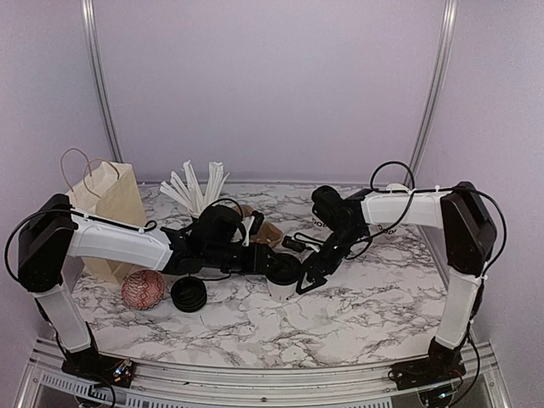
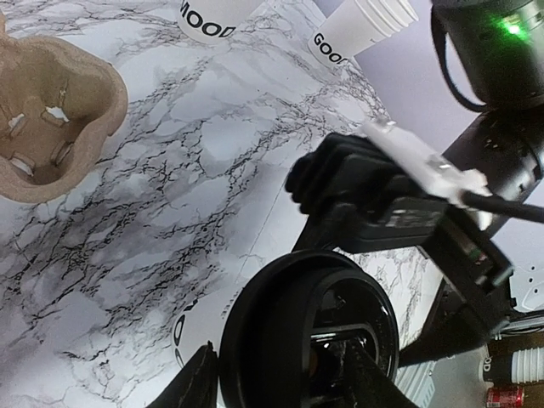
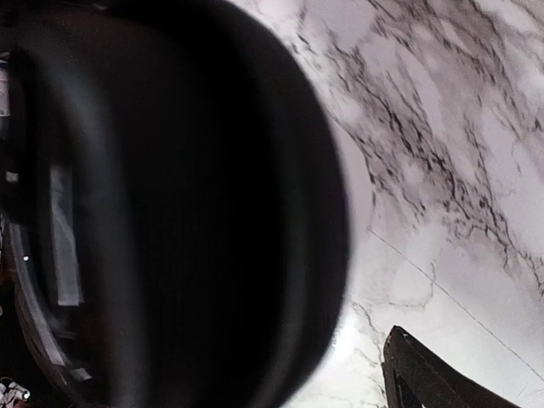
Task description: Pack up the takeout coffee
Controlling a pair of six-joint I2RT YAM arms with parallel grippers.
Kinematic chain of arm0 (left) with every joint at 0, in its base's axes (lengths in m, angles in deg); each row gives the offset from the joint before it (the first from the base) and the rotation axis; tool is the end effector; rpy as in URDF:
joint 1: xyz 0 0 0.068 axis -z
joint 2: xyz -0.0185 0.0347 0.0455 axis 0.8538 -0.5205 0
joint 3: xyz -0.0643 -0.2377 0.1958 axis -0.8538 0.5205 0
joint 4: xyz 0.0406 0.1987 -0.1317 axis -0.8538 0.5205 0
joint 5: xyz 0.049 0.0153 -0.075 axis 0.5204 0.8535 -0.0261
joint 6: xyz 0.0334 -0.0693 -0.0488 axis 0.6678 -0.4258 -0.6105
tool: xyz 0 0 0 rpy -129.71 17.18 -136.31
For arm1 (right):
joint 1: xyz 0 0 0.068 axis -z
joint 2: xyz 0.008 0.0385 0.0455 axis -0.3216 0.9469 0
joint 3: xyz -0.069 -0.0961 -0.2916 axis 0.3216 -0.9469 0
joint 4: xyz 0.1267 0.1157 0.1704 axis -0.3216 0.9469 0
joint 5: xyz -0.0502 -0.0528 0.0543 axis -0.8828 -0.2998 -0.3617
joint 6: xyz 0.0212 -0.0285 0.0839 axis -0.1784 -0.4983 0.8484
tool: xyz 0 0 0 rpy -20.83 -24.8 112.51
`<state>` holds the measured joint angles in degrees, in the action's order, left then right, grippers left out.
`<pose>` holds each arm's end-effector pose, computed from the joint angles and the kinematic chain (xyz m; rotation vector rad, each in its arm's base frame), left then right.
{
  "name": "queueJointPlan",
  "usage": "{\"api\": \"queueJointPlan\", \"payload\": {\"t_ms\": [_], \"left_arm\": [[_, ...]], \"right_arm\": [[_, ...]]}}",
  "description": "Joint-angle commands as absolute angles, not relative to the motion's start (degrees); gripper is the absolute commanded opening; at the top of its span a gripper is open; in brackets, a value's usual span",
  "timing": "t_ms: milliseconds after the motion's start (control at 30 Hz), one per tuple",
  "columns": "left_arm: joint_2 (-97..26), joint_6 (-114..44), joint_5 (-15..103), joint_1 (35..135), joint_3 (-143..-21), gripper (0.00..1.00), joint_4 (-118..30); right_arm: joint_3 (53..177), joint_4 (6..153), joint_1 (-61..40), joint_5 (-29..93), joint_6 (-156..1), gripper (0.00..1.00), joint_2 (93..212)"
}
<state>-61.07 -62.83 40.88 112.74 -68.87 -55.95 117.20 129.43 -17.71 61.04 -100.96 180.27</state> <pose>0.2331 -0.3499 0.2389 0.4344 2.2329 -1.1529 0.2620 0.2542 0.2038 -1.3785 2.6015 0.9962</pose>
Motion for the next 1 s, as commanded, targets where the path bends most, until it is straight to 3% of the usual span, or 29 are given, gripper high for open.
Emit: {"api": "queueJointPlan", "payload": {"t_ms": [0, 167, 300, 567, 833, 967], "left_arm": [[-61.68, -62.07, 40.33, 113.12, -67.94, 0.50, -53.64], [-60.68, -59.97, 41.84, 113.12, -71.29, 0.55, -50.89], [-59.04, -57.27, 44.93, 113.08, -74.01, 0.68, -48.49], [-52.36, -45.23, 55.39, 113.04, -82.05, 0.80, -39.25], [-40.29, -29.99, 74.86, 112.56, -82.14, 0.97, -40.51], [-37.30, -24.41, 81.33, 112.01, -78.25, 0.99, -48.93]], "right_arm": [[117.74, 126.99, -15.32, 57.70, -102.16, 0.91, 181.20], [122.11, 131.67, -14.60, 66.28, -107.50, 0.94, 174.60], [123.37, 133.73, -14.38, 63.34, -110.30, 0.98, 170.19], [123.42, 127.59, -15.57, 56.88, -118.94, 0.99, 161.37], [123.07, 124.81, -22.23, 50.54, -130.29, 0.87, 162.82], [125.49, 126.05, -24.39, 50.32, -129.88, 0.88, 167.67]]}}
